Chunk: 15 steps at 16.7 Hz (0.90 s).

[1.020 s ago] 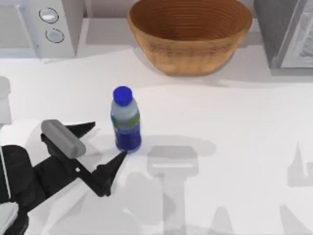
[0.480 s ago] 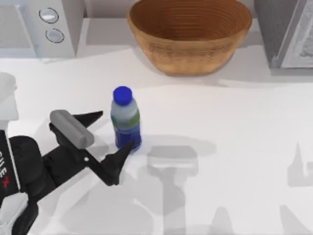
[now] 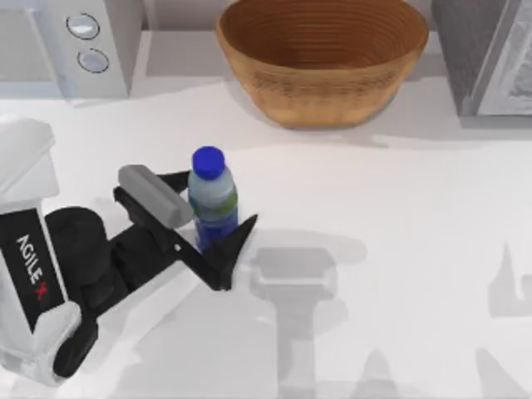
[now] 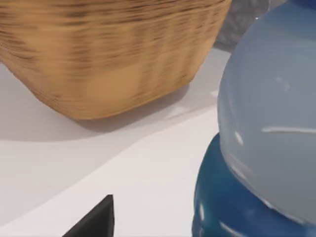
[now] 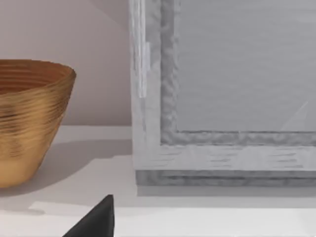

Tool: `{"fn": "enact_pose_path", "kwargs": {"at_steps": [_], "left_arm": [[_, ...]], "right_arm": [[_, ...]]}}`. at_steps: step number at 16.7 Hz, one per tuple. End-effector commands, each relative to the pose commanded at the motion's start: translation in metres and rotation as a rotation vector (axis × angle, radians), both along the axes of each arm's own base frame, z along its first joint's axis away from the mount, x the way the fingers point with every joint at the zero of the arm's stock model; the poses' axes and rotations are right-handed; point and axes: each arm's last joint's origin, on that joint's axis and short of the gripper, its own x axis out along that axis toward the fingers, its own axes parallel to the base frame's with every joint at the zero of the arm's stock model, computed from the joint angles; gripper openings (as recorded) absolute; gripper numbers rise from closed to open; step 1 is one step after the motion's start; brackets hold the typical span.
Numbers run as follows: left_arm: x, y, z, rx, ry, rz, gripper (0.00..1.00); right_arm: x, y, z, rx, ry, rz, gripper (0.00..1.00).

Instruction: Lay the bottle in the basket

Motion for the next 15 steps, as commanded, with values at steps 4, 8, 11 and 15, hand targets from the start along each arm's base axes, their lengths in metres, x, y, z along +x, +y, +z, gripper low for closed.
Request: {"fn": "enact_pose_path", "kwargs": {"at_steps": [4, 8, 11, 15], "left_arm": [[0.0061, -0.0085, -0.0001, 0.0, 0.0, 0.0, 1.0], [0.0064, -0.0088, -0.0001, 0.0, 0.0, 0.0, 1.0], [0.0064, -0.0088, -0.0001, 0.0, 0.0, 0.0, 0.77], [0.0064, -0.0088, -0.0001, 0.0, 0.0, 0.0, 0.47]], "right_arm": [[0.0, 0.0, 0.0, 0.0, 0.0, 0.0, 1.0], [0.0, 0.0, 0.0, 0.0, 0.0, 0.0, 1.0], [0.0, 0.0, 0.0, 0.0, 0.0, 0.0, 1.0], [0.0, 0.0, 0.0, 0.0, 0.0, 0.0, 1.0]]}}
